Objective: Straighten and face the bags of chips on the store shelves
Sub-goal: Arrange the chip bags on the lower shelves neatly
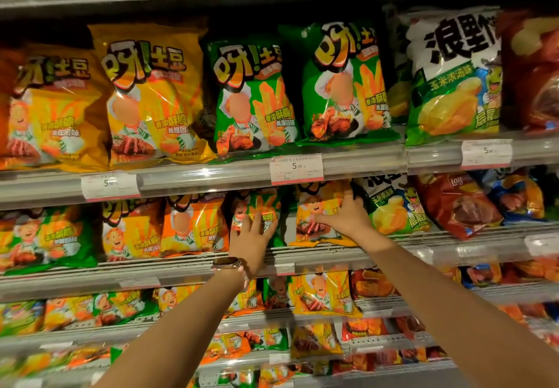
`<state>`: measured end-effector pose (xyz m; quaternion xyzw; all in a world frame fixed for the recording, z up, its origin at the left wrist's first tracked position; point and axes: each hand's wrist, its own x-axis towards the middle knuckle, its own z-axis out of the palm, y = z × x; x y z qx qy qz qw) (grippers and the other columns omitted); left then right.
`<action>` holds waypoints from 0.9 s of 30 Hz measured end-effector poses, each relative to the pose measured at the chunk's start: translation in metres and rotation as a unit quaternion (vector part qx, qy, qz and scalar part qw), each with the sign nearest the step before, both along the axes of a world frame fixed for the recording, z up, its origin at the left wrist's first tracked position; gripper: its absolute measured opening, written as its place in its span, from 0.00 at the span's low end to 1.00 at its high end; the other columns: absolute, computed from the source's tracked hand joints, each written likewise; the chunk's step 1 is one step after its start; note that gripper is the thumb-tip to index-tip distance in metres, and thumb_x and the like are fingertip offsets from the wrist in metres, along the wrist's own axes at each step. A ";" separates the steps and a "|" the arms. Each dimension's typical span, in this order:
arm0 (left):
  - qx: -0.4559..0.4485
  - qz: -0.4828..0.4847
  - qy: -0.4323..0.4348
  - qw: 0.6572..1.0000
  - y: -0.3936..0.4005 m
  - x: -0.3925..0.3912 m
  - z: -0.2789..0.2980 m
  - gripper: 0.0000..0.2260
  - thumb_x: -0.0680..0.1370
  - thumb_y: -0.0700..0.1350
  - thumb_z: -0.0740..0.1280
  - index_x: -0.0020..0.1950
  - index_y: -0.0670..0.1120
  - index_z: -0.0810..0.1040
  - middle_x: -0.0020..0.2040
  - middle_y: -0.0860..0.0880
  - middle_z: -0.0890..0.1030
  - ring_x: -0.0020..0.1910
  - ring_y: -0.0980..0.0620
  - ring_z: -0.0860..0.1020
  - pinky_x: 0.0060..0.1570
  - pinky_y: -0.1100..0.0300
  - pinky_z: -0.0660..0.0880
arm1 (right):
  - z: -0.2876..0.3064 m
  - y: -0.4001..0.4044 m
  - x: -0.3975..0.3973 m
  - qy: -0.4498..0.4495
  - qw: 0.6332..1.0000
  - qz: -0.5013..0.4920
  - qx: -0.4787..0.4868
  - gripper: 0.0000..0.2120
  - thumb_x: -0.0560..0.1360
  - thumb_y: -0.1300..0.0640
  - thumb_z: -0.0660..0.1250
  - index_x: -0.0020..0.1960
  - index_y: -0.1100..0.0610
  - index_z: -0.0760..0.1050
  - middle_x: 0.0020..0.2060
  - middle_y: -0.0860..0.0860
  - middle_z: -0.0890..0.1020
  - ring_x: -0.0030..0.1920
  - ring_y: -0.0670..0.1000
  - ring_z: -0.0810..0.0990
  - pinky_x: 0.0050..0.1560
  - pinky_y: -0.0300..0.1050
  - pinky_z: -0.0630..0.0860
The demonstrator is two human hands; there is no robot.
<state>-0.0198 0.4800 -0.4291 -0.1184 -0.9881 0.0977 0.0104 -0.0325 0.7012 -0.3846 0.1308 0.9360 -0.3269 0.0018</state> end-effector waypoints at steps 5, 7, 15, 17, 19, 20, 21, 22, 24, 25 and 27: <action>0.006 0.008 -0.001 1.000 0.002 -0.002 -0.002 0.40 0.78 0.35 0.64 0.79 0.56 0.42 0.79 0.42 0.44 0.77 0.38 0.45 0.71 0.39 0.58 | -0.010 0.004 -0.003 0.015 0.995 0.001 -0.098 0.57 0.60 0.36 0.77 0.76 0.55 0.49 0.67 0.56 0.71 0.66 0.59 0.71 0.61 0.49 0.71; 0.006 0.007 -0.002 1.000 0.002 -0.001 0.001 0.39 0.78 0.36 0.64 0.79 0.56 0.43 0.79 0.42 0.45 0.77 0.38 0.46 0.70 0.39 0.58 | -0.013 0.003 -0.003 0.042 0.992 -0.001 -0.121 0.56 0.59 0.37 0.78 0.76 0.55 0.51 0.65 0.55 0.74 0.64 0.57 0.73 0.60 0.49 0.72; -0.010 -0.022 -0.045 0.999 -0.002 0.002 0.014 0.42 0.77 0.38 0.67 0.79 0.54 0.42 0.79 0.40 0.44 0.77 0.37 0.46 0.71 0.38 0.57 | -0.009 -0.009 0.015 0.127 0.972 -0.009 -0.196 0.55 0.56 0.42 0.80 0.73 0.53 0.54 0.61 0.53 0.77 0.62 0.56 0.75 0.61 0.53 0.73; 0.032 -0.035 -0.061 0.997 -0.008 0.002 0.018 0.44 0.75 0.41 0.70 0.79 0.53 0.42 0.79 0.41 0.45 0.77 0.38 0.48 0.71 0.40 0.58 | -0.005 -0.012 0.022 0.135 0.967 0.003 -0.214 0.53 0.59 0.45 0.81 0.74 0.53 0.54 0.62 0.51 0.76 0.63 0.55 0.74 0.62 0.50 0.72; 0.109 -0.059 -0.048 0.991 -0.023 0.006 0.023 0.44 0.73 0.48 0.73 0.79 0.51 0.46 0.78 0.41 0.50 0.76 0.40 0.55 0.70 0.44 0.63 | -0.001 -0.017 0.030 0.138 0.966 0.014 -0.217 0.54 0.61 0.48 0.80 0.76 0.53 0.50 0.65 0.52 0.74 0.65 0.55 0.73 0.63 0.49 0.70; 0.147 -0.081 -0.013 0.986 -0.032 0.010 0.024 0.42 0.73 0.51 0.73 0.79 0.49 0.51 0.77 0.41 0.56 0.74 0.40 0.60 0.68 0.46 0.66 | 0.001 -0.020 0.033 0.139 0.965 0.019 -0.220 0.55 0.62 0.49 0.80 0.77 0.53 0.48 0.67 0.52 0.72 0.67 0.55 0.71 0.64 0.49 0.68; 0.186 -0.107 0.039 0.976 -0.043 0.016 0.025 0.37 0.73 0.52 0.72 0.77 0.46 0.58 0.74 0.40 0.63 0.70 0.39 0.66 0.65 0.47 0.69 | 0.003 -0.025 0.037 0.140 0.964 0.025 -0.223 0.56 0.62 0.49 0.80 0.77 0.53 0.46 0.69 0.52 0.70 0.68 0.55 0.69 0.65 0.49 0.67; 0.226 -0.129 0.104 0.960 -0.056 0.021 0.024 0.32 0.72 0.51 0.72 0.73 0.44 0.66 0.69 0.40 0.69 0.66 0.39 0.71 0.61 0.47 0.72 | 0.003 -0.030 0.039 0.140 0.964 0.030 -0.226 0.57 0.62 0.50 0.80 0.78 0.54 0.45 0.70 0.53 0.69 0.69 0.55 0.68 0.66 0.49 0.66; 0.290 -0.122 0.235 0.920 -0.080 0.029 0.022 0.24 0.72 0.50 0.70 0.65 0.41 0.72 0.59 0.40 0.76 0.57 0.40 0.75 0.54 0.47 0.74 | 0.000 -0.041 0.043 0.147 0.961 0.036 -0.233 0.56 0.61 0.51 0.80 0.77 0.55 0.47 0.67 0.52 0.71 0.68 0.54 0.69 0.65 0.48 0.67; 0.305 -0.094 0.279 0.905 -0.091 0.031 0.022 0.22 0.73 0.51 0.69 0.63 0.42 0.72 0.57 0.40 0.76 0.56 0.41 0.74 0.52 0.47 0.74 | -0.001 -0.047 0.044 0.153 0.959 0.038 -0.234 0.55 0.61 0.52 0.80 0.77 0.55 0.49 0.65 0.51 0.73 0.68 0.54 0.70 0.64 0.47 0.67; 0.324 0.003 0.303 0.896 -0.109 0.031 0.029 0.28 0.70 0.54 0.73 0.64 0.40 0.71 0.58 0.38 0.75 0.59 0.39 0.71 0.54 0.44 0.72 | -0.003 -0.061 0.046 0.160 0.957 0.042 -0.240 0.55 0.61 0.52 0.80 0.77 0.56 0.49 0.67 0.52 0.72 0.68 0.53 0.69 0.65 0.47 0.66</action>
